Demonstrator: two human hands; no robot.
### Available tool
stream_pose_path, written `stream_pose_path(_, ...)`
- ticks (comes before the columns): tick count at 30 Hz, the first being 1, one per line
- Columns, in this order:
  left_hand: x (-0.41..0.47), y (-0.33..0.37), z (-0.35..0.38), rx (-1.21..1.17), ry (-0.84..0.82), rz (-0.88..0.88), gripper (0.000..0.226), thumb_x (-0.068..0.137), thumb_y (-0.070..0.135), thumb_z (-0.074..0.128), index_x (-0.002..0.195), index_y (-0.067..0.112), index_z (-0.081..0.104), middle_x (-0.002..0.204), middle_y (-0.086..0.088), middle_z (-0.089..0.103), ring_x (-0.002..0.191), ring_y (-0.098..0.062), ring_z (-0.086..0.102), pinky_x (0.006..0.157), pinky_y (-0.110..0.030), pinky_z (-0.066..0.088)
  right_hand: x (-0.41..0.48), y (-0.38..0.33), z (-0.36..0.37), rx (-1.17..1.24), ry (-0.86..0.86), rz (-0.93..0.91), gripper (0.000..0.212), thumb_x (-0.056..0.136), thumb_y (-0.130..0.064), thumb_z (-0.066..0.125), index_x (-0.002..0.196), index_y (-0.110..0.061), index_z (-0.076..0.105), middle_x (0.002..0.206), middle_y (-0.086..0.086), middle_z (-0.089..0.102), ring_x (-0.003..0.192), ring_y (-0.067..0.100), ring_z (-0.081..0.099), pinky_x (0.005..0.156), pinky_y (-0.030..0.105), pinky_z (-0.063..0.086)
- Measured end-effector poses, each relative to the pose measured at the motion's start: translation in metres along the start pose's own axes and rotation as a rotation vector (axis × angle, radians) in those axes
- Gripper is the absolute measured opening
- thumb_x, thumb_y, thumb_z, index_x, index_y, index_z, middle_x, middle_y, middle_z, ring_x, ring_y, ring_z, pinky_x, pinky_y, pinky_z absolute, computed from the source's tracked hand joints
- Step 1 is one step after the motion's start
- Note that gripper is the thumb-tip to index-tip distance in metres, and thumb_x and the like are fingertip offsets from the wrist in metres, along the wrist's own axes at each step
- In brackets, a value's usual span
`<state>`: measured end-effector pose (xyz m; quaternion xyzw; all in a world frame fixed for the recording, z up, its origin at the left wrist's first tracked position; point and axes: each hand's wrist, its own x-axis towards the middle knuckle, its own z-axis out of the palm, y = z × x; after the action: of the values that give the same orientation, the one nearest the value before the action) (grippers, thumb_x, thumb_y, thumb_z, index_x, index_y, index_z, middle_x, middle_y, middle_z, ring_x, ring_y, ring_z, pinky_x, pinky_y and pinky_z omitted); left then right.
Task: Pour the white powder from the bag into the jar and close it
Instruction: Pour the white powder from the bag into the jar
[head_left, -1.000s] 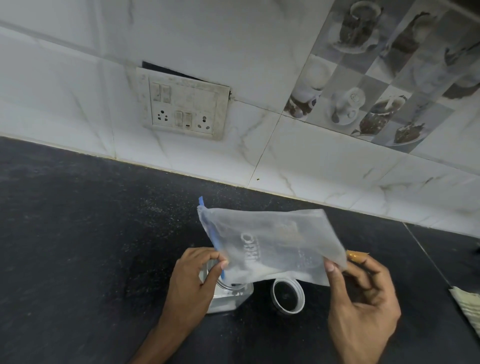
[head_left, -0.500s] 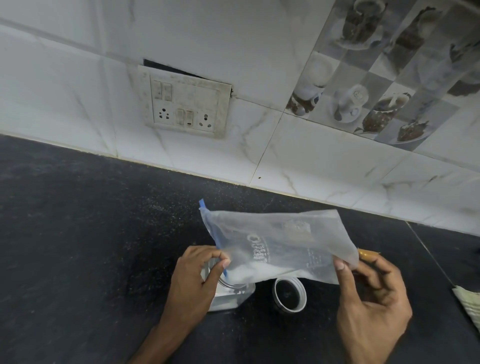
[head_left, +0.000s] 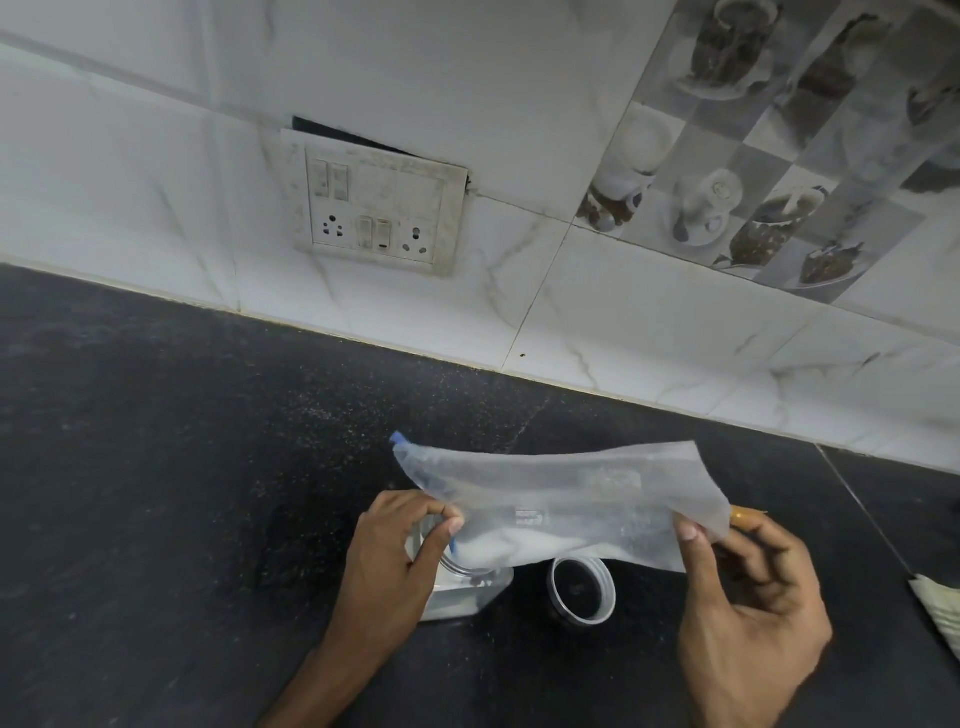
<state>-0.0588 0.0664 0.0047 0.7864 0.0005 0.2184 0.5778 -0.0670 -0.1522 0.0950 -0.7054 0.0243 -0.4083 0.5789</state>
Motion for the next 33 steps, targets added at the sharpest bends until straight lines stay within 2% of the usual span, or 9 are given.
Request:
stream_pose_path(3,0.0002,-0.0009,0.0004,-0.01,0.009,-0.002,0.005,0.082,0.05,0.057,0.082,0.048,0.062,0.104,0.036,0.062,0.1,0.003,0.059,0.088,-0.045,0.053,-0.0026,0.0013,0.0001,-0.021,-0.019,0.002,0.029,0.075,-0.012,0.079,0.098,-0.023,0.066,0.088,-0.012,0.076,0.082,0.006,0.071,0.088,0.026,0.055)
stream_pose_path(7,0.0002,-0.0015,0.0005,-0.006,0.007,-0.006,0.006,0.082,0.05,0.057,0.08,0.049,0.061,0.104,0.036,0.063,0.099,0.002,0.059,0.088,-0.044,0.053,-0.0002,-0.0004,-0.0001,-0.013,-0.019,-0.006,0.032,0.075,-0.01,0.077,0.099,-0.027,0.065,0.087,-0.017,0.075,0.081,0.001,0.07,0.085,0.018,0.054)
stream_pose_path(17,-0.0001,-0.0029,0.0013,-0.002,0.001,-0.019,0.006,0.082,0.051,0.057,0.083,0.048,0.062,0.105,0.032,0.063,0.099,0.003,0.059,0.087,-0.041,0.053,-0.0004,0.0014,-0.0003,-0.01,-0.002,-0.006,0.034,0.077,-0.007,0.079,0.098,-0.03,0.065,0.089,-0.013,0.076,0.082,0.004,0.071,0.082,0.017,0.053)
stream_pose_path(23,-0.0001,-0.0051,0.0014,0.012,-0.008,-0.041,0.022,0.082,0.051,0.056,0.086,0.034,0.07,0.091,0.028,0.068,0.098,0.002,0.059,0.087,-0.045,0.053,0.001,0.002,-0.0021,0.011,0.004,-0.003,0.032,0.076,-0.007,0.078,0.096,-0.028,0.065,0.085,-0.007,0.076,0.079,0.002,0.069,0.082,0.019,0.053)
stream_pose_path(26,-0.0002,-0.0052,0.001,0.003,-0.006,-0.038,0.019,0.083,0.051,0.056,0.086,0.038,0.069,0.102,0.027,0.066,0.099,0.001,0.06,0.088,-0.044,0.052,-0.0004,0.0011,-0.0006,-0.015,-0.026,-0.022,0.032,0.077,-0.004,0.077,0.098,-0.025,0.065,0.089,0.006,0.074,0.08,0.002,0.07,0.084,0.018,0.055)
stream_pose_path(29,-0.0001,-0.0047,0.0016,0.005,-0.008,-0.033,0.019,0.083,0.051,0.056,0.088,0.038,0.068,0.108,0.029,0.063,0.1,0.001,0.059,0.088,-0.044,0.053,-0.0001,0.0008,-0.0005,0.007,-0.003,-0.007,0.032,0.077,-0.006,0.077,0.097,-0.028,0.065,0.085,-0.01,0.076,0.079,0.001,0.07,0.083,0.017,0.054)
stream_pose_path(33,0.0005,-0.004,0.0006,0.003,-0.014,-0.03,0.012,0.083,0.05,0.056,0.086,0.044,0.066,0.107,0.029,0.063,0.1,0.001,0.059,0.088,-0.044,0.053,0.0007,-0.0009,0.0,-0.007,-0.029,-0.009,0.031,0.076,-0.007,0.077,0.098,-0.027,0.066,0.089,-0.014,0.076,0.08,0.002,0.071,0.082,0.016,0.054)
